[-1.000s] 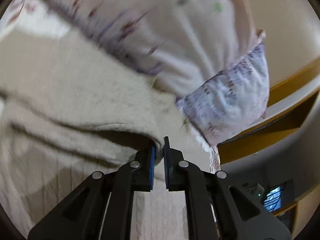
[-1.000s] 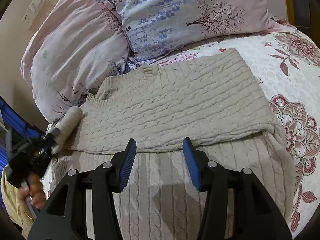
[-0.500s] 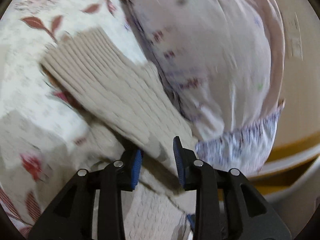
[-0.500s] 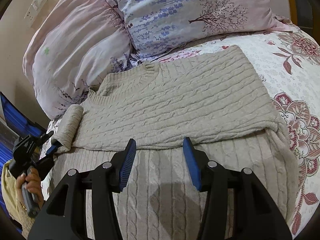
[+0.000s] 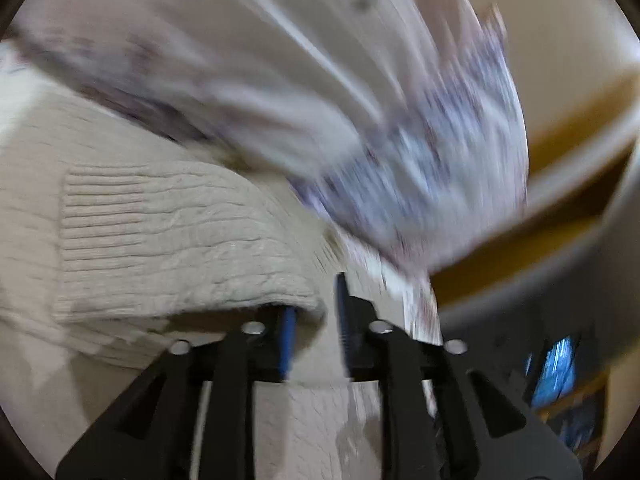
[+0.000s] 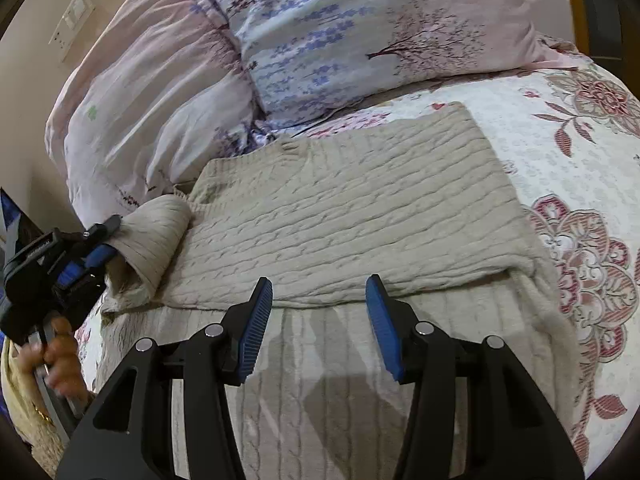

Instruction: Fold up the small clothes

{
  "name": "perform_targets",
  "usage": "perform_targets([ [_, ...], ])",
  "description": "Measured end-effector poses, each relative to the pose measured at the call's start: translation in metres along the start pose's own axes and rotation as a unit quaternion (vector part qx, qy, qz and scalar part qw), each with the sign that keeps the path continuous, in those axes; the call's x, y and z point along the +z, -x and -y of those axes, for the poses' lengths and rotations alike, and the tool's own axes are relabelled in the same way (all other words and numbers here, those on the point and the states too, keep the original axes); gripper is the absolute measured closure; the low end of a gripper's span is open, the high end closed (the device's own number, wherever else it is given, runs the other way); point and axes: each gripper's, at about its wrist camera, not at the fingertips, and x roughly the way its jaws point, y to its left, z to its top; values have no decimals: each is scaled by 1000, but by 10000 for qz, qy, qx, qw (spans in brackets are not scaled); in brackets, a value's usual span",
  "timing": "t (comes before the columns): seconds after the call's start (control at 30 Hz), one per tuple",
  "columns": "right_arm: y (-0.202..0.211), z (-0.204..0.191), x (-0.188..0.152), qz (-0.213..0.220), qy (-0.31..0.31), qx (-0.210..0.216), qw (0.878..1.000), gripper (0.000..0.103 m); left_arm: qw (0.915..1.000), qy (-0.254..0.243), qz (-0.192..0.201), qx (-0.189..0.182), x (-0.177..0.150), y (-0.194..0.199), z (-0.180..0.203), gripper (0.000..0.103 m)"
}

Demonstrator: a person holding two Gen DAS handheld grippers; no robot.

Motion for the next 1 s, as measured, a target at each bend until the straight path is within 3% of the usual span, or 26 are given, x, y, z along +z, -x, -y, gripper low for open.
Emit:
perform_targets([
  [0.03, 2, 2, 1, 28, -33, -37, 10000, 52, 9994, -256, -254, -10, -7, -14, 11, 60],
  [0.13, 7, 7, 5, 87, -94, -129, 9998, 52, 9925, -910, -819, 40, -26, -42, 33, 39],
  [0.2, 11, 7, 9, 124, -81, -158, 9998, 52, 9900, -1068, -917, -17, -33, -39, 36, 34],
  [0.3, 15, -5, 16, 152, 189, -99, 9997, 52, 9920, -864, -886, -264, -29, -15, 24, 32],
  [0.4, 14, -39, 22, 163, 950, 80, 9953, 52, 9968, -523, -581, -143, -20, 22, -4, 32],
  [0.5, 8, -93, 21, 196, 2046, 363, 9780, 53, 9988, -261, -226, 333, -14, 55, -34, 32],
  [0.6, -4, -149, 11, 185, 3100, 604, 9486, 54, 9975, 60, 68, 707, -10, 78, -63, 32],
  [0.67, -15, -185, -1, 126, 3741, 801, 9238, 54, 9961, 362, 193, 777, -8, 87, -81, 33],
  [0.83, -48, -231, -28, -224, 4627, 735, 8832, 54, 9950, 600, 252, 760, -3, 92, -98, 33],
  [0.93, -71, -235, -39, -486, 4878, 399, 8707, 54, 9949, 606, 234, 770, -3, 92, -99, 33],
  [1.0, -80, -231, -39, -552, 4824, 272, 8738, 66, 9950, 620, 234, 745, -3, 92, -99, 33],
])
